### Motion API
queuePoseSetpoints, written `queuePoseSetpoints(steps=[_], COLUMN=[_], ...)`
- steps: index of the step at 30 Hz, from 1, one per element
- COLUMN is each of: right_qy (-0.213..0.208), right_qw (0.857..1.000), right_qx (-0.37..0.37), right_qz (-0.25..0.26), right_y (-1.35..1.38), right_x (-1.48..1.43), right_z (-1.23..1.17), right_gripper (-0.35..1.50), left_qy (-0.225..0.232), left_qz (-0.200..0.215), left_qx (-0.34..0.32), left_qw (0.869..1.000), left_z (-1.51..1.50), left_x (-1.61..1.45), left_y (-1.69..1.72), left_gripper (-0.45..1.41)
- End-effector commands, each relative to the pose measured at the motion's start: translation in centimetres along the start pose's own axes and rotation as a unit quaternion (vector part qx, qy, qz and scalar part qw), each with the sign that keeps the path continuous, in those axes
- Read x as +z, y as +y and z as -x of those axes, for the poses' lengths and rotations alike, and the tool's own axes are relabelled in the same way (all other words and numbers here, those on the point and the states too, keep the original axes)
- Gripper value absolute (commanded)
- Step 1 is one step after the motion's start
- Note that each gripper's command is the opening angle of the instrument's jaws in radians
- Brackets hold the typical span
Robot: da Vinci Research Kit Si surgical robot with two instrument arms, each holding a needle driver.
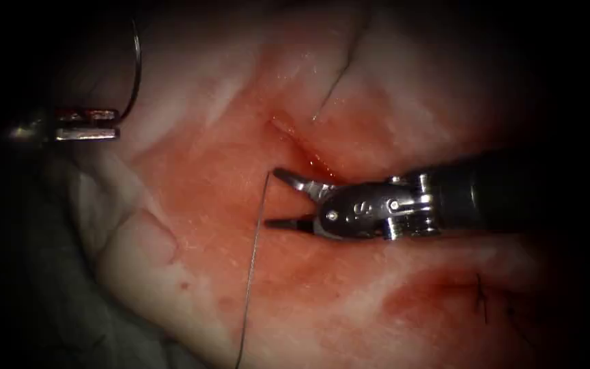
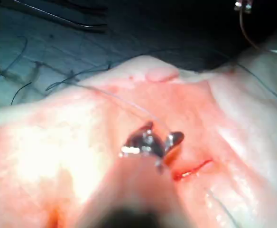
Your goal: Wound Closure
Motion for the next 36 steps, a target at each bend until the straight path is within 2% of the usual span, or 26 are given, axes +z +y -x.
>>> queuePoseSetpoints(steps=[1,5,10,18,19,20,22,23,24,31,36], right_qy=[-0.002,-0.003,-0.004,-0.005,-0.005,-0.004,0.002,0.003,0.002,-0.005,-0.002], right_qw=[1.0,1.0,1.0,1.0,1.0,1.0,1.0,1.0,1.0,1.0,0.999], right_qx=[-0.002,-0.004,-0.004,-0.002,-0.001,-0.001,-0.001,-0.001,-0.002,-0.005,-0.008], right_qz=[0.003,0.006,0.007,0.013,0.013,0.011,0.005,0.004,0.002,-0.024,-0.04], right_y=[-0.01,0.01,0.02,-0.04,-0.04,-0.05,-0.06,-0.06,-0.07,-0.15,-0.37], right_x=[0.13,0.18,0.2,0.32,0.33,0.34,0.34,0.33,0.31,0.13,-0.04], right_z=[0.1,0.19,0.2,0.1,0.09,0.08,0.07,0.08,0.08,0.11,0.0], right_gripper=[1.1,1.0,0.81,0.74,0.68,0.49,-0.13,-0.3,-0.35,-0.35,-0.35], left_qy=[0.0,0.001,0.0,0.0,0.0,0.0,0.0,0.0,0.0,-0.002,-0.002], left_qz=[0.0,0.002,0.002,0.002,0.002,0.002,0.002,0.002,0.002,0.003,0.003], left_qx=[-0.002,-0.001,-0.001,0.0,0.0,0.0,0.0,0.0,0.0,0.0,0.0], left_qw=[1.0,1.0,1.0,1.0,1.0,1.0,1.0,1.0,1.0,1.0,1.0], left_z=[0.05,0.06,0.06,0.07,0.07,0.07,0.07,0.07,0.07,0.07,0.07], left_x=[0.07,0.07,0.08,0.09,0.09,0.09,0.09,0.09,0.09,0.09,0.09], left_y=[0.03,0.04,0.04,0.04,0.04,0.04,0.04,0.04,0.04,0.04,0.04], left_gripper=[-0.45,-0.45,-0.45,-0.45,-0.45,-0.45,-0.45,-0.45,-0.45,-0.45,-0.45])
